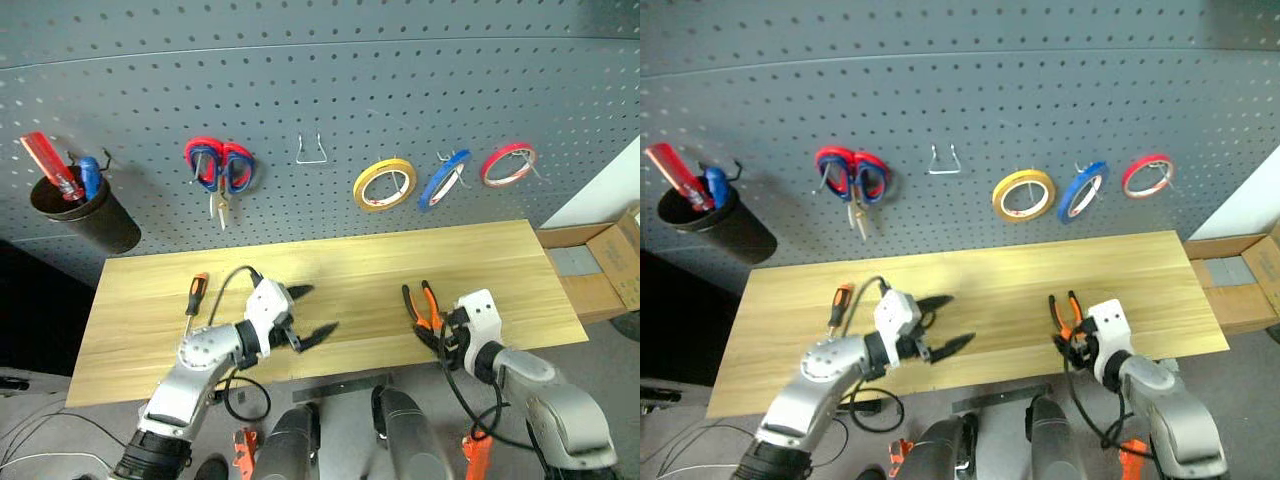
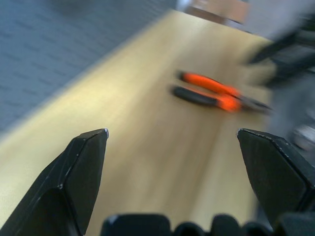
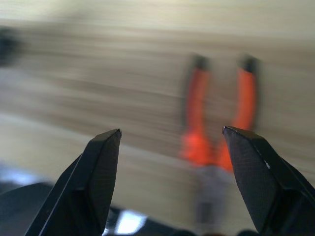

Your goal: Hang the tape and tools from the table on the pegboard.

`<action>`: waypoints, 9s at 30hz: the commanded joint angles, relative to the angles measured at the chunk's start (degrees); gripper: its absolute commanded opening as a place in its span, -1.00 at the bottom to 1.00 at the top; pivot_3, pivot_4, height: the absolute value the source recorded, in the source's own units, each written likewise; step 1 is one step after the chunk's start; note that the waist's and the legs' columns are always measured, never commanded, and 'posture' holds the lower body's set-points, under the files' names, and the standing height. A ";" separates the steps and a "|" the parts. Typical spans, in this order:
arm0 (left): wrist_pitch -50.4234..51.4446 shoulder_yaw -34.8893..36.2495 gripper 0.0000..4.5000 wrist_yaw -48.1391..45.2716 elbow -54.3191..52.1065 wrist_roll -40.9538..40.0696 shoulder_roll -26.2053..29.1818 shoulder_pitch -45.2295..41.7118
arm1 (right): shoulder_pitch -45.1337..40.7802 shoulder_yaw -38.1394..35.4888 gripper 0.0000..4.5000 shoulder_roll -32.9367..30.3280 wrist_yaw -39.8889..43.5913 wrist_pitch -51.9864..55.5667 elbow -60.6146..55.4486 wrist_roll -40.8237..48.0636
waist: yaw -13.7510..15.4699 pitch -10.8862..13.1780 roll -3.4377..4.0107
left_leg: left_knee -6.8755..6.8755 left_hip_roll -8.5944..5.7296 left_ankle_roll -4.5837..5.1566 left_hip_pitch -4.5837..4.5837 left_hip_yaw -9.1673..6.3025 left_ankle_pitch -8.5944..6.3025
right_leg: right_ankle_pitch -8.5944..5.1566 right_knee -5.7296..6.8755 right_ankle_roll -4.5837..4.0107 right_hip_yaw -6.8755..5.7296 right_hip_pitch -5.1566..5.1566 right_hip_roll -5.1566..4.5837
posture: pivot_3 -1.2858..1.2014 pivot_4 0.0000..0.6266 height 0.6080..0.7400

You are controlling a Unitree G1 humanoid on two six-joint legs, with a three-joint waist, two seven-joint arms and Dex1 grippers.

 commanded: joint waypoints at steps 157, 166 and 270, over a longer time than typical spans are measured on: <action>37.07 1.07 0.83 29.27 11.94 8.11 -5.17 -9.64 | -17.11 19.97 1.00 -11.78 26.71 -9.26 -8.70 0.97 | 3.35 -0.59 -0.19 | -0.03 -0.09 -0.32 -0.17 -0.18 0.16 | 0.13 -0.06 -0.01 -0.45 -0.08 -0.18 | -0.04 -0.06 1.00; 42.17 1.71 -0.44 27.34 9.46 8.43 -3.00 -7.96 | -16.84 19.29 1.00 -12.55 26.36 -9.24 -8.37 1.00 | 3.07 -0.66 -0.11 | -0.04 -0.07 -0.32 -0.11 -0.17 0.16 | 0.13 -0.04 0.00 -0.42 -0.06 -0.17 | -0.03 -0.05 1.00; 32.96 18.04 0.73 26.33 24.98 4.72 3.32 -17.54 | -25.43 28.46 1.00 4.39 25.97 -22.79 9.28 -8.86 | 4.76 -1.35 -0.61 | 0.06 -0.11 -0.40 -0.17 -0.22 0.20 | 0.21 0.02 0.05 -0.56 -0.15 -0.12 | 0.01 -0.21 1.00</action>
